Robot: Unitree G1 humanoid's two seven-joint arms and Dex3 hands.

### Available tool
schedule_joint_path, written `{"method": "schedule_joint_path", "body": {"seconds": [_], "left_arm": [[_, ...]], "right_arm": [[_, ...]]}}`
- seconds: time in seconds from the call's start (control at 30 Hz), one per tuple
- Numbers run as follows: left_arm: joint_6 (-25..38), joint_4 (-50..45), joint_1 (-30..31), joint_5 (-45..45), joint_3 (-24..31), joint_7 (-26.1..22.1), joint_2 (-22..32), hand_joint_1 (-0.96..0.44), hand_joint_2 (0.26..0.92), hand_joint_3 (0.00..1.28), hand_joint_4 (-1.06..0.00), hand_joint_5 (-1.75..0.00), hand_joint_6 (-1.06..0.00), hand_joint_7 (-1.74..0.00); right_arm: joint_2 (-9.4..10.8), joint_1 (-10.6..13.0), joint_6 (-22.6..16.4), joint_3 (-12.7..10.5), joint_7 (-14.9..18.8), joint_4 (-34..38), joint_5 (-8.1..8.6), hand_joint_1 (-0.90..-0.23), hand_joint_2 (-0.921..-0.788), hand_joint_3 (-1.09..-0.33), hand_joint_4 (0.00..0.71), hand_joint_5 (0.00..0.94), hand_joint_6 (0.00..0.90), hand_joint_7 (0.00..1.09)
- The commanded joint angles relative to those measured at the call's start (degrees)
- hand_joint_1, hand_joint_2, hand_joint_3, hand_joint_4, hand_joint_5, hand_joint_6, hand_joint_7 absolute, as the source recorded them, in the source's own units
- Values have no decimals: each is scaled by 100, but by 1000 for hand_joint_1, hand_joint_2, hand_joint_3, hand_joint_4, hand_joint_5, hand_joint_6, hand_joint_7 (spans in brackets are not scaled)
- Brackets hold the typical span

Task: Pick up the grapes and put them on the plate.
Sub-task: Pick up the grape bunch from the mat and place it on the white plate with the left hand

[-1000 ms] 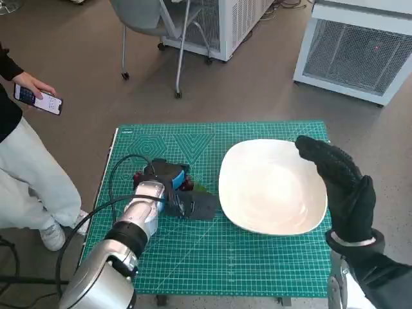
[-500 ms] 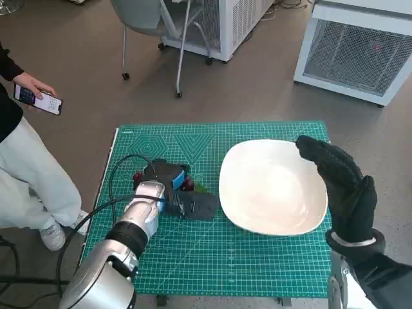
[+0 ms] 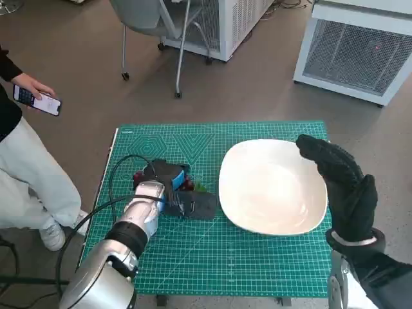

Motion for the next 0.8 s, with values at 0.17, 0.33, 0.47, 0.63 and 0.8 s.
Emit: {"method": "schedule_joint_path", "body": {"seconds": [0.17, 0.33, 0.47, 0.63, 0.8], "left_arm": [[-135, 5, 199, -60, 43, -32, 102, 36, 909, 301, -399, -1506, -479, -1216], [-225, -60, 175, -102, 89, 4, 153, 11, 919, 252, -381, -1631, -567, -1070], [-283, -142, 147, -128, 139, 16, 204, 7, 920, 229, -407, -1626, -593, -1031], [-346, -307, 125, -181, 232, 38, 292, 3, 920, 221, -449, -1490, -537, -1195], [-384, -501, 125, -216, 272, 44, 388, 2, 921, 293, -394, -1477, -408, -1406]], "right_arm": [[-35, -45, 56, -3, 65, 146, 42, -531, -921, -596, 385, 6, 44, 608], [-34, -82, 46, -4, 76, 197, 65, -531, -921, -595, 386, 6, 45, 606], [-20, -104, 42, 0, 76, 214, 70, -531, -921, -594, 386, 6, 46, 605], [-3, -134, 33, 4, 85, 250, 82, -531, -921, -594, 386, 6, 46, 604], [11, -167, 17, 5, 94, 288, 90, -531, -921, -594, 386, 6, 47, 602]]}}
